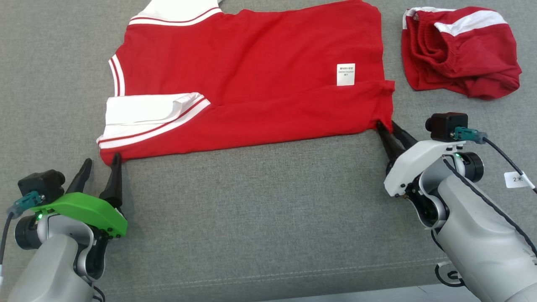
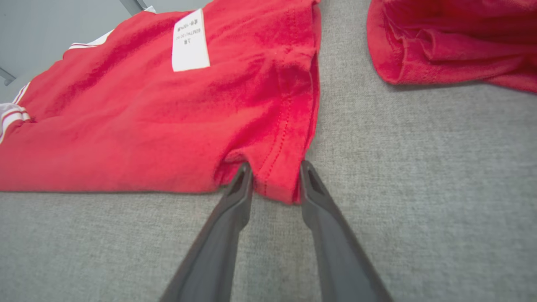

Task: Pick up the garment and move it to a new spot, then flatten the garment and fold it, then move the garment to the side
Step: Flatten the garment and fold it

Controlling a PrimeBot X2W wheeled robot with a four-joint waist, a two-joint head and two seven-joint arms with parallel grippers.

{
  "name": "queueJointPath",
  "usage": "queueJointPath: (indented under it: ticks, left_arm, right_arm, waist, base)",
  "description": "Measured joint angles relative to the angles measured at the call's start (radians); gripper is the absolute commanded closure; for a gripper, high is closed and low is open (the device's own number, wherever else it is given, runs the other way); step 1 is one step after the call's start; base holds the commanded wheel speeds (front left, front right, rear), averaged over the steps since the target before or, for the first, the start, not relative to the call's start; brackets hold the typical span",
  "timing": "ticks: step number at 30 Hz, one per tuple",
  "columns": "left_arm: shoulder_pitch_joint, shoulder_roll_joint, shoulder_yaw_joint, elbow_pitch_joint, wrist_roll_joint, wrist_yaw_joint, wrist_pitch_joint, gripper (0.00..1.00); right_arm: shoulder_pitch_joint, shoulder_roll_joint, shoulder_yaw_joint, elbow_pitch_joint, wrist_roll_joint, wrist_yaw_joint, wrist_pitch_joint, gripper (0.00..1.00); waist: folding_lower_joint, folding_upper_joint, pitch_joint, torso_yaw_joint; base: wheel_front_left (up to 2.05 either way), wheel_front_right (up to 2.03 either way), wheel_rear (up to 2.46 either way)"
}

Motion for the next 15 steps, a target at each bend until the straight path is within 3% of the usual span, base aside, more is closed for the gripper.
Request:
queueJointPath:
  ticks: [10,13,14,15]
  left_arm:
    - [-0.012,-0.016,-0.024,0.024,-0.006,-0.021,0.0,0.0]
    - [-0.014,-0.023,-0.025,0.034,-0.007,-0.022,0.0,0.58]
    - [-0.015,-0.023,-0.025,0.039,-0.007,-0.023,0.0,0.69]
    - [-0.017,-0.023,-0.024,0.045,-0.008,-0.025,0.0,1.0]
  right_arm:
    - [-0.02,0.013,0.002,0.034,0.0,0.016,-0.026,1.0]
    - [-0.021,0.017,0.002,0.046,0.0,0.023,-0.035,1.0]
    - [-0.022,0.019,0.002,0.05,0.0,0.023,-0.035,1.0]
    - [-0.024,0.021,0.002,0.053,0.0,0.024,-0.035,1.0]
  waist:
    - [0.0,0.0,0.001,-0.007]
    - [0.0,0.0,0.0,-0.009]
    - [0.0,0.0,0.0,-0.01]
    - [0.0,0.0,0.0,-0.01]
  base:
    - [0.0,0.0,0.0]
    - [0.0,0.0,0.0]
    - [0.0,0.0,0.0]
    - [0.0,0.0,0.0]
